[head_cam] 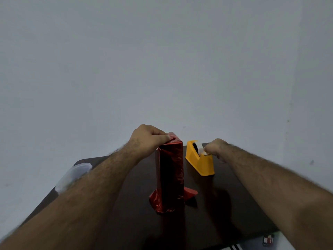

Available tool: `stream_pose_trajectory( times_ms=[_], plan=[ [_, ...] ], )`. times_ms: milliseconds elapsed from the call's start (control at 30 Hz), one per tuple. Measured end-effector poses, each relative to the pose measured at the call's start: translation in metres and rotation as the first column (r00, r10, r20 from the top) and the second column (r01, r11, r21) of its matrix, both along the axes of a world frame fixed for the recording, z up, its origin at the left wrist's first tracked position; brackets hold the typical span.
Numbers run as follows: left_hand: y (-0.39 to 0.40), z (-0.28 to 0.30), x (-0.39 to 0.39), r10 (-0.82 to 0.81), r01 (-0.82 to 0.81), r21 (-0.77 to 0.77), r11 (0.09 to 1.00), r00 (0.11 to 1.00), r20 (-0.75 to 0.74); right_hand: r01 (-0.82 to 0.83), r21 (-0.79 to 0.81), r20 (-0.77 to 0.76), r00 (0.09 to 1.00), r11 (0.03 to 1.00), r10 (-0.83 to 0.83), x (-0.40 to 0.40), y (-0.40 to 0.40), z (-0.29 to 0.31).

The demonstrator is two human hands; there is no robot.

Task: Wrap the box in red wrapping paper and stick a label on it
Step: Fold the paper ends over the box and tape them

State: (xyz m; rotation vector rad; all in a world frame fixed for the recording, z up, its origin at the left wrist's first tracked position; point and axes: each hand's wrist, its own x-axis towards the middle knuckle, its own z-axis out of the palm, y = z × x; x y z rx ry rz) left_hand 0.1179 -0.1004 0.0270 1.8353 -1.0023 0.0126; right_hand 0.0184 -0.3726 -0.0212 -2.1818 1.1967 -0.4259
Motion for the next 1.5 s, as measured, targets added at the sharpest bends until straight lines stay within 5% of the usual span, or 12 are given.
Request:
stream_pose_trajectory(
  times_ms=[200, 567, 833, 1200, 1333, 1500],
  plan=[
    [-0.003, -0.005, 0.002, 0.000, -0.001, -0.027, 1.000, 1.000, -0.010, 0.122, 0.260, -0.047, 0.992, 0.958, -0.114, 0.010, -0.009, -0.005],
    [-0.002, -0.003, -0.003, 0.012, -0.012, -0.031, 0.999, 1.000, -0.027, 0.068, 0.591, 0.262, 0.926, 0.804, -0.271, 0.016, -0.008, -0.006],
    [-0.001, -0.002, -0.009, 0.009, -0.012, -0.045, 0.999, 0.998, -0.062, 0.032, 0.616, 0.320, 0.903, 0.787, -0.287, 0.001, -0.010, -0.031],
    [0.000, -0.006, -0.007, 0.004, -0.008, -0.069, 0.998, 0.998, -0.070, 0.249, 0.478, 0.322, 0.842, 0.842, -0.432, -0.013, 0.016, -0.093],
    [0.000, -0.006, -0.010, -0.003, -0.002, -0.066, 0.998, 0.998, -0.067, 0.055, 0.500, 0.619, 0.675, 0.865, -0.401, -0.026, 0.028, -0.082],
    [-0.001, -0.008, -0.010, 0.013, -0.016, -0.053, 0.998, 0.998, -0.058, -0.201, 0.351, 0.773, 0.614, 0.915, -0.161, -0.042, 0.047, -0.025]
  ],
)
